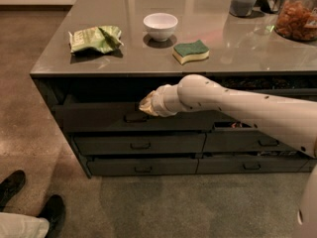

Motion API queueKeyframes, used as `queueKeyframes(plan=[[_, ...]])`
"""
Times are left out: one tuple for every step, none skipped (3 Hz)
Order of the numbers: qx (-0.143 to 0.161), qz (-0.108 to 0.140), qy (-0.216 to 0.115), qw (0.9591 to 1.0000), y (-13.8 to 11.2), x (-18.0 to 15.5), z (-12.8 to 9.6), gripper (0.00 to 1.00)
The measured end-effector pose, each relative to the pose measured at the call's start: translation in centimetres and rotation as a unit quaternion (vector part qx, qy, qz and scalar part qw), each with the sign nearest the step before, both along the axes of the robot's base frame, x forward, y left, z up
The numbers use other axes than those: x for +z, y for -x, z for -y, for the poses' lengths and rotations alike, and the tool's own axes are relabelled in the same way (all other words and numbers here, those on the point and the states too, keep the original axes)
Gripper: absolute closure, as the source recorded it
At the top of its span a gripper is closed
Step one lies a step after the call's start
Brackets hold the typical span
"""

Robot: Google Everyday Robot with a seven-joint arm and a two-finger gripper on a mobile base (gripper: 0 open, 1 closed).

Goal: Close top drawer

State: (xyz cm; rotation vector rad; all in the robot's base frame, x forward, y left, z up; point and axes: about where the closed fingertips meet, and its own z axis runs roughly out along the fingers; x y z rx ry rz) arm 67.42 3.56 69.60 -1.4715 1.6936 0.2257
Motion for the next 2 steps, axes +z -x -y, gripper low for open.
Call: queueKeyframes(plan=[[-0.003,0.002,0.002,1.0,-0.7,0.1,-0.3,1.0],[-0.016,0.005,0.002,0.9999,-1.7,0.2,-0.4,1.0]])
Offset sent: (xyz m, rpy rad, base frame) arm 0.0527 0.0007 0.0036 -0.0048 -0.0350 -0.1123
